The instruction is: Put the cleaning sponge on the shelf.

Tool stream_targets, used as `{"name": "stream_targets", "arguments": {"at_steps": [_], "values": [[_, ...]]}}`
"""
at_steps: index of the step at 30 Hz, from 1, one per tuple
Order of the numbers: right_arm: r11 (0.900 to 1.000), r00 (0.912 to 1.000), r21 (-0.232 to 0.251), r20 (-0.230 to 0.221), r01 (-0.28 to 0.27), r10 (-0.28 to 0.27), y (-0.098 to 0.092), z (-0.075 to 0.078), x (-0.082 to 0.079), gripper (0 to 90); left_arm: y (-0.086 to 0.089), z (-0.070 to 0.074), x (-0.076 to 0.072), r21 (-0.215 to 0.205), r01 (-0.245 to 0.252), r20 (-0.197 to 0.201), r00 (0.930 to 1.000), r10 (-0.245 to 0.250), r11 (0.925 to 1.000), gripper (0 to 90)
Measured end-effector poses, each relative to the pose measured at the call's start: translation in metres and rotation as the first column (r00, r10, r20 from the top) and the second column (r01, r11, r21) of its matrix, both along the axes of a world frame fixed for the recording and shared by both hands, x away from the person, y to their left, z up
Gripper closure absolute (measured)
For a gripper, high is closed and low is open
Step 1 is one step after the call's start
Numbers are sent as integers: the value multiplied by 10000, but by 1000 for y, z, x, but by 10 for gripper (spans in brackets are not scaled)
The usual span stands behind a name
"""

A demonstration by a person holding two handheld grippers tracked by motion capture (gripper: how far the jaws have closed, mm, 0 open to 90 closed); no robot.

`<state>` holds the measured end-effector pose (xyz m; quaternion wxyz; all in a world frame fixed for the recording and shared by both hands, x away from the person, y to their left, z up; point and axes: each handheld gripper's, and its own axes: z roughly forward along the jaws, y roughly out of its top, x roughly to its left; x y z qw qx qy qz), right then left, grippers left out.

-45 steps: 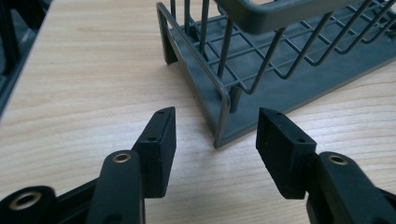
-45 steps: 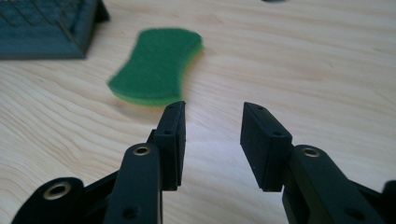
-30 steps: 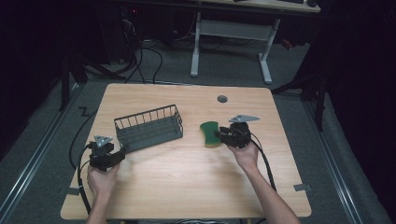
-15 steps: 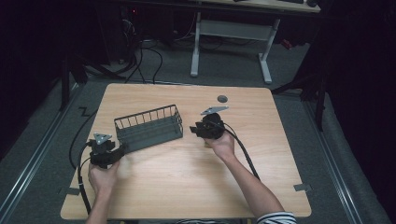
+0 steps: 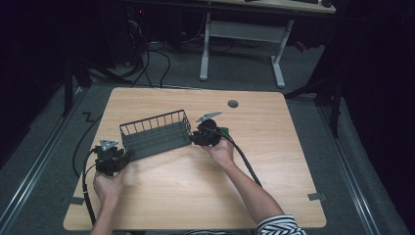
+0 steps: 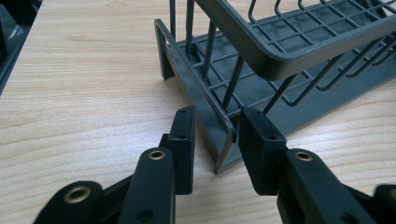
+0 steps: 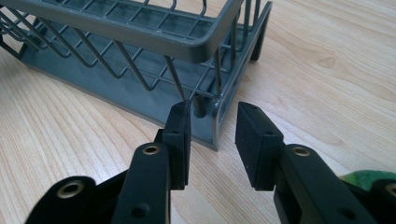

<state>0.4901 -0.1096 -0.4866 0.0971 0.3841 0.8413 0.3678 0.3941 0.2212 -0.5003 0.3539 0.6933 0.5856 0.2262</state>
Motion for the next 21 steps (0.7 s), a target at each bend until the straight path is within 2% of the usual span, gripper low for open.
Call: {"name": "stream_targets", "arguments": {"at_steps": [21], "values": [[9991, 9999, -406, -38, -130, 128, 7, -4, 3, 817, -2, -2, 2, -113, 226, -111, 9997, -228, 9997, 815]]}}
